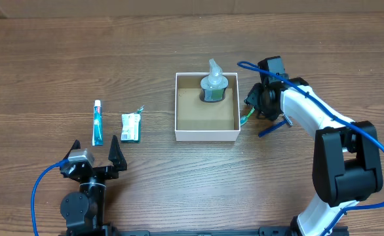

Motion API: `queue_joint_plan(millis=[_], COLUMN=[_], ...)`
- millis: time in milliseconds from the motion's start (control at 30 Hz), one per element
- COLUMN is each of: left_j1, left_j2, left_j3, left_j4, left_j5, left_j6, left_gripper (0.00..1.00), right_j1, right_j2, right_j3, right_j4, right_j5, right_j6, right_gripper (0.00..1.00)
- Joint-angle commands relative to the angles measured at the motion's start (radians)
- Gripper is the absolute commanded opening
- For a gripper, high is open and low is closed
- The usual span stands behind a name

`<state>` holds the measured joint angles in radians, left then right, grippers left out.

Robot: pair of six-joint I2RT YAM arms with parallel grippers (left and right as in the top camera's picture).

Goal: Pack container
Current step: 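Close the right gripper on the green toothbrush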

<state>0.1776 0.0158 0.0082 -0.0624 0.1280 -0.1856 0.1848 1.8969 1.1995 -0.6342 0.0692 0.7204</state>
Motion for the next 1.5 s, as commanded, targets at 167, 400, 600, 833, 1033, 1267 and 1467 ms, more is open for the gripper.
queue_joint_plan(millis=[167,400,600,833,1033,1267,1467], left_j1=[0.005,0.005,0.005,0.005,0.005,0.005,0.005], left_j2=[-0.010,-0.010,-0.010,-0.010,-0.010,-0.010,-0.010], left_j3=[-0.003,-0.003,-0.003,-0.003,-0.003,-0.003,-0.003], left_j4=[-0.001,-0.001,-0.001,-0.001,-0.001,-0.001,-0.001], left_j5=[0.014,0.014,0.014,0.014,0.014,0.014,0.014], left_j6=[-0.016,-0.016,-0.016,-0.016,-0.016,-0.016,-0.016], left_gripper=[1.00,1.00,1.00,1.00,1.00,1.00,1.00], right_j1=[0.005,-0.005,-0.005,-0.034,-0.037,-0.039,-0.040], right_j2=[0.034,0.034,0.034,0.034,0.034,0.034,0.035], right_j3=[-0.016,-0.015,-0.015,-0.015,-0.015,-0.015,-0.015], right_j4=[0.042,0.055,0.054,0.039,0.021,0.019,0.020], right_j5=[0.085,0.089,0.122,0.140,0.186,0.146,0.139], right_j6=[-0.009,-0.009,0.015,0.013,0.012,0.043,0.089], right_gripper=[0.57,0.40,0.39,0.36,0.35,0.31,0.19])
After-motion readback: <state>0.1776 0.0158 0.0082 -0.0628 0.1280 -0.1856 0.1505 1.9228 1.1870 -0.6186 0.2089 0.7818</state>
